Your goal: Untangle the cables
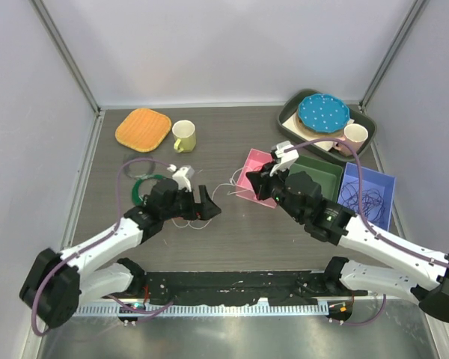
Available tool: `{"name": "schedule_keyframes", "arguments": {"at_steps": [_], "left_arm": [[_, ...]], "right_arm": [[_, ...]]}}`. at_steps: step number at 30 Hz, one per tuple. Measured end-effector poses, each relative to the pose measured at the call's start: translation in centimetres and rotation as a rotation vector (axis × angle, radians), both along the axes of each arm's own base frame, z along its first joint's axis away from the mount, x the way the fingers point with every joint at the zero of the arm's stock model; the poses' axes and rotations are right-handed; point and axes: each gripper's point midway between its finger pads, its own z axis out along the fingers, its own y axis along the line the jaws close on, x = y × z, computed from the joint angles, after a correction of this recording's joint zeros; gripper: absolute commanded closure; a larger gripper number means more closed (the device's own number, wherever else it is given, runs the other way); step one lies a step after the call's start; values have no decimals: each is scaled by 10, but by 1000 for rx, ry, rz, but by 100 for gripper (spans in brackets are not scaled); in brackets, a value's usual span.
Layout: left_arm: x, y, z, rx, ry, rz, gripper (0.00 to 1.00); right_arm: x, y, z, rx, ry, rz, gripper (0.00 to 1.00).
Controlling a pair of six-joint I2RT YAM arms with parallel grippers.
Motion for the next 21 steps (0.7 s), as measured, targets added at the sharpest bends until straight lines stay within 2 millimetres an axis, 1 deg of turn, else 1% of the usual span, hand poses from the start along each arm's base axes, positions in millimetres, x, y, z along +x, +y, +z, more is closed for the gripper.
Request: {"name": "schedule_keyframes", "arguments": {"at_steps": [1,3,4,5,8,10,14,15,16,17,18,19,20,21], "left_arm": [[-2,-7,-7,17,10,-22,14],[-1,-19,-17,47,19,-51,28],[1,-22,-20,59,21,-51,39],[5,-26,-21,69,16,-51,60],[19,-40,-19,83,-4,-47,88],[25,-47,-16,79,-19,-46,100],[34,-58,-5,68,-48,-57,100],[36,-59,-2,62,-57,-58,100],[37,-60,3,54,-68,-58,100],[37,-60,9,46,-82,-56,100],[37,-59,16,37,-97,-51,100],[36,-57,25,26,-113,-44,100],[35,-54,36,12,-134,-33,100],[34,-51,53,-17,-167,-20,100]], "right_arm": [[-2,-1,4,12,-4,6,99],[-6,-2,12,42,-12,18,99],[-8,-3,17,57,-16,24,99],[-11,-4,21,73,-22,30,99],[-16,-9,34,111,-43,36,99],[-18,-11,39,127,-52,36,99],[-20,-14,39,129,-53,37,99],[-20,-14,37,124,-49,36,98],[-20,-14,33,115,-43,36,93],[-19,-13,29,104,-36,36,88],[-18,-12,25,91,-30,36,68],[-17,-10,20,75,-22,38,56],[-16,-8,15,63,-11,38,49],[-14,-6,8,30,-4,43,43]]}}
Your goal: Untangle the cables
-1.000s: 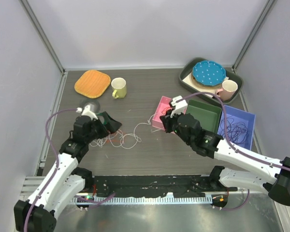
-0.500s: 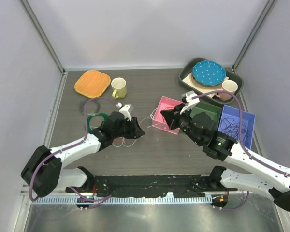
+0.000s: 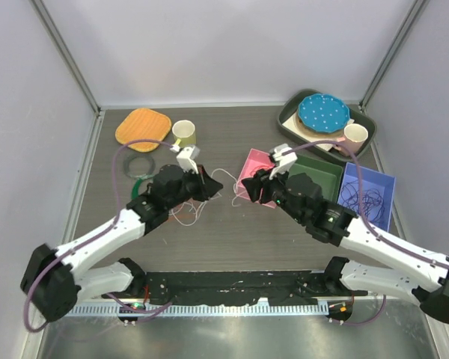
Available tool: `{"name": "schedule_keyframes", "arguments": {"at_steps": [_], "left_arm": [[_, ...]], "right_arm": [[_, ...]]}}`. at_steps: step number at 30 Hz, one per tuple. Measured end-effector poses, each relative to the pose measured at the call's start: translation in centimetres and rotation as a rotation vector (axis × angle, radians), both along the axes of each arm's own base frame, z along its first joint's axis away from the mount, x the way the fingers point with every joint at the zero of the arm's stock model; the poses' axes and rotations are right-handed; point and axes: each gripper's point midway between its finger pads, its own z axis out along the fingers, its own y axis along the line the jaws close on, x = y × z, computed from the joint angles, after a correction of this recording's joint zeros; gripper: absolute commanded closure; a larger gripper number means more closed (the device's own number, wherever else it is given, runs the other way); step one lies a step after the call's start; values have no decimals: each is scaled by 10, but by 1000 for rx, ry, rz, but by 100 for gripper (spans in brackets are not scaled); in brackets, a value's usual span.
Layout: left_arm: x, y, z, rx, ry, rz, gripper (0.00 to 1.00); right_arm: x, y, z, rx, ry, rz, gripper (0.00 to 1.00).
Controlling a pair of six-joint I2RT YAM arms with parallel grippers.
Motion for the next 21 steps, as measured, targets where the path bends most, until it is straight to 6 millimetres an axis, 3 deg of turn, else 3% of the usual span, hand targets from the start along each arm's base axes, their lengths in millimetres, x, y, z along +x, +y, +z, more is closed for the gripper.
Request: {"name": "schedule_keyframes", "arguments": {"at_steps": [5,9,13,17,21], "left_arm": [[-13,20,104,-193,-202,55,100],[-25,33,156,-301,-298,70,100],[-29,34,166,-330,-304,65,100],[-28,24,153,-322,-249,37,100],[-28,14,141,-318,-195,6,100]], "right_arm": [[4,18,-47,-182,46,84,37],[-4,32,-50,-214,0,200,37],[-19,49,-47,-174,-87,345,36],[-38,61,-45,-109,-158,472,37],[-42,70,-35,-58,-203,503,38]]}}
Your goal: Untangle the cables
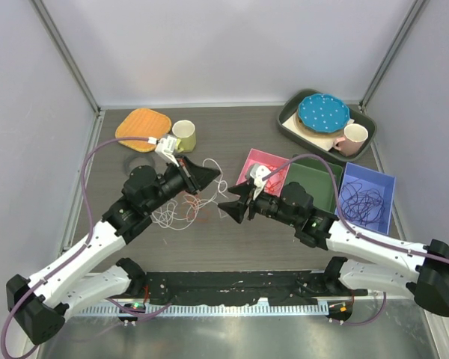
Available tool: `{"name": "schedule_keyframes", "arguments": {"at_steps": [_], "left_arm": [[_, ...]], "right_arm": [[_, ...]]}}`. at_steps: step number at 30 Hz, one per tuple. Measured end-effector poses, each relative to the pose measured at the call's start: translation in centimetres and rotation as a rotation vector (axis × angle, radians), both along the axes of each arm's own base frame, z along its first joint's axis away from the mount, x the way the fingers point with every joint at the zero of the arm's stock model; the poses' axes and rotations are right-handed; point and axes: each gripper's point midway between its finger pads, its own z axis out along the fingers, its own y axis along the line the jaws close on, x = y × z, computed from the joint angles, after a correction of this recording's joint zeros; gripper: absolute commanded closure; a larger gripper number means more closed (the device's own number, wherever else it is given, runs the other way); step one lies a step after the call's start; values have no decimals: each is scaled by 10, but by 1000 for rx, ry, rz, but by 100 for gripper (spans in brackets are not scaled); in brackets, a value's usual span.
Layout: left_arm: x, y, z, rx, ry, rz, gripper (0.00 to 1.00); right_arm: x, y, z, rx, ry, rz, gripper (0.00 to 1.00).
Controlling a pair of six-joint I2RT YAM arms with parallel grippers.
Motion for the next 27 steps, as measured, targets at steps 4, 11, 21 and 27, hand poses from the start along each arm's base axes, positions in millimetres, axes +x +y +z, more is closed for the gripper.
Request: {"name": "schedule_keyframes", "arguments": {"at_steps": [4,11,21,27], "left_arm": [[-6,-9,-3,-12,28,-58,100],[-26,-19,4,-49,6,-183,100],[-54,-22,0,-60,-16,-313,100],[-59,-18,-4,-53,-22,-321,44]], "right_arm": [[11,5,-2,13,-6,-42,39],[28,9,-27,-57,-14,-101,39],[43,7,-7,7,-83,-178,99],[44,7,-1,40,-73,-191,99]]}}
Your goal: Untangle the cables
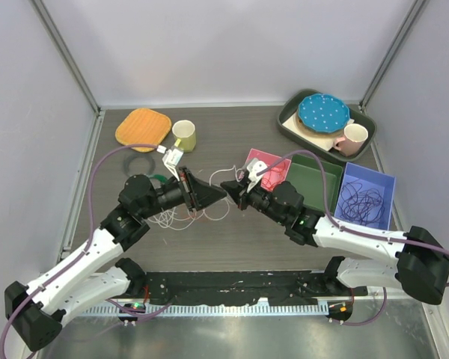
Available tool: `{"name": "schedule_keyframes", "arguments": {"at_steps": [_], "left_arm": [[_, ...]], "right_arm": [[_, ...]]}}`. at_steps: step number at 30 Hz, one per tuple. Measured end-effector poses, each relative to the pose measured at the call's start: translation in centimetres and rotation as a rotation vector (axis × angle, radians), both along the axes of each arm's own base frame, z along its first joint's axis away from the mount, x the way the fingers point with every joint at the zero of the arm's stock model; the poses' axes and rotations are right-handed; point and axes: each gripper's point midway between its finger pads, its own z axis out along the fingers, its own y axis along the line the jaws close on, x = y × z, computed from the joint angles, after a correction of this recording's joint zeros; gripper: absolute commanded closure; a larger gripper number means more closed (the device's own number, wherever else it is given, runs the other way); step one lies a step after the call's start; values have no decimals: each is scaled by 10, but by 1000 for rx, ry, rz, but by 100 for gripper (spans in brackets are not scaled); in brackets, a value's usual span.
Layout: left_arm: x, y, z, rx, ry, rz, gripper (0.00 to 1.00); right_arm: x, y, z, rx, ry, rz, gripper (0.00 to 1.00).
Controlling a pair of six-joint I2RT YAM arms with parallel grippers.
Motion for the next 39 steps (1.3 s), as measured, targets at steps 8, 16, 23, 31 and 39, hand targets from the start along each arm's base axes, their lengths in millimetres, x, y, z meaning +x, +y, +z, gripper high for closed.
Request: {"name": "schedule_keyframes", "arguments": {"at_steps": [8,16,23,31,39], "left_arm": [[0,21,-17,51,1,96,0],[15,75,-55,145,74,399,0],[37,109,-97,263,188,639,0],[59,104,-201,578,407,698,0],[71,88,-250,714,492,663,4]], "right_arm": [[-3,-19,14,76,1,-57,99],[-7,-28,25,138,23,-77,99],[4,-30,57,143,60,-142,99],[18,-44,204,313,-23,-242,99],[16,-60,245,319,-36,-286,99]]}}
